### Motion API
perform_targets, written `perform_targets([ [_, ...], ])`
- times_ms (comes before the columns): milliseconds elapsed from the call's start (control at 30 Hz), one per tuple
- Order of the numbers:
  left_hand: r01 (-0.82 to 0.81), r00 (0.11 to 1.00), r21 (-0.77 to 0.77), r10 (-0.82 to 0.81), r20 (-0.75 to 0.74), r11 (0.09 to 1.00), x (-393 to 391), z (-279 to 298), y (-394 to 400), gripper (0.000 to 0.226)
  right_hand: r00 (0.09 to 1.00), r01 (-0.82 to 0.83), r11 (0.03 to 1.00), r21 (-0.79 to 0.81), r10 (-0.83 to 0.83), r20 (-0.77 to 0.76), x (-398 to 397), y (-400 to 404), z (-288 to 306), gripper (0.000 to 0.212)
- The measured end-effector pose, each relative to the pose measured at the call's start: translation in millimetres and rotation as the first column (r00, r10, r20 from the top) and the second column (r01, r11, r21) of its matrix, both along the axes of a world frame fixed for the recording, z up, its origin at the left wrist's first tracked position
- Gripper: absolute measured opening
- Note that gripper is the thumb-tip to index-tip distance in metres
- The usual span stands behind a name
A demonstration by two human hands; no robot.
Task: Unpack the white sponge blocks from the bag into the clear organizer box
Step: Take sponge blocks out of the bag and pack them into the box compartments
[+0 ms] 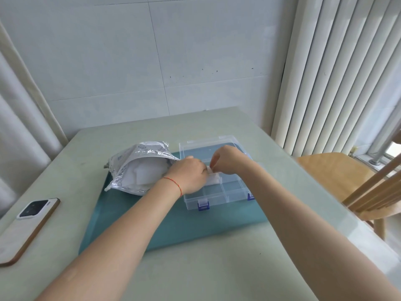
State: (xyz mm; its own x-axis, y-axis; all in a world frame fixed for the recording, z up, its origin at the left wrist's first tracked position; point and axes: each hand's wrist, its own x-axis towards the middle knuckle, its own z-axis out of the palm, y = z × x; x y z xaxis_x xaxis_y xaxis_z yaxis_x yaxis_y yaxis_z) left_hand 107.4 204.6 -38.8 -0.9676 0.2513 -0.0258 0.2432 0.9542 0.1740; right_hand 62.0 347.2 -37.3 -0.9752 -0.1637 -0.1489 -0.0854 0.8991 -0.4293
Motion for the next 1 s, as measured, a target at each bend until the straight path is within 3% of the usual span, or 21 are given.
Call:
perform_targets([
  [267,0.041,0.999,-0.057,-0.043,-0.029,0.997,10,3,5,0.040,0.997,-0.044,0.999,-0.029,0.042,-0.061,4,3,-3,0.012],
  [433,0.019,0.998,-0.080,-0.015,0.058,0.997,19,14,8,0.033,0.984,-0.016,0.993,-0.117,-0.005,-0.177,16,2,10,0.027],
  [500,0.038,0.999,0.008,-0.038,-0.015,0.999,25,11,0,0.031,0.968,-0.028,0.980,-0.197,-0.022,-0.248,23,-4,20,0.028],
  [567,0.049,0.983,0.156,-0.020,-0.184,0.987,36,8,-10,0.028,0.953,-0.060,0.964,-0.260,-0.022,-0.302,35,-14,30,0.025],
  [633,0.005,0.942,0.256,0.081,-0.326,0.967,52,5,-25,0.018,0.942,-0.109,0.944,-0.311,-0.002,-0.337,47,-29,36,0.023],
  [700,-0.119,0.915,0.288,0.217,-0.340,0.950,67,0,-43,0.029,0.945,-0.170,0.934,-0.314,0.064,-0.321,58,-50,36,0.020],
  [800,-0.268,0.894,0.305,0.354,-0.275,0.914,81,-10,-76,0.032,0.952,-0.226,0.947,-0.227,0.166,-0.257,75,-84,27,0.018],
  [900,-0.345,0.878,0.327,0.426,-0.219,0.880,93,-16,-104,0.027,0.901,-0.305,0.952,-0.017,0.282,-0.329,88,-116,14,0.016],
  [1000,-0.361,0.868,0.386,0.457,-0.195,0.849,100,-19,-118,0.025,0.864,-0.246,0.941,0.234,0.322,-0.386,88,-141,0,0.048],
])
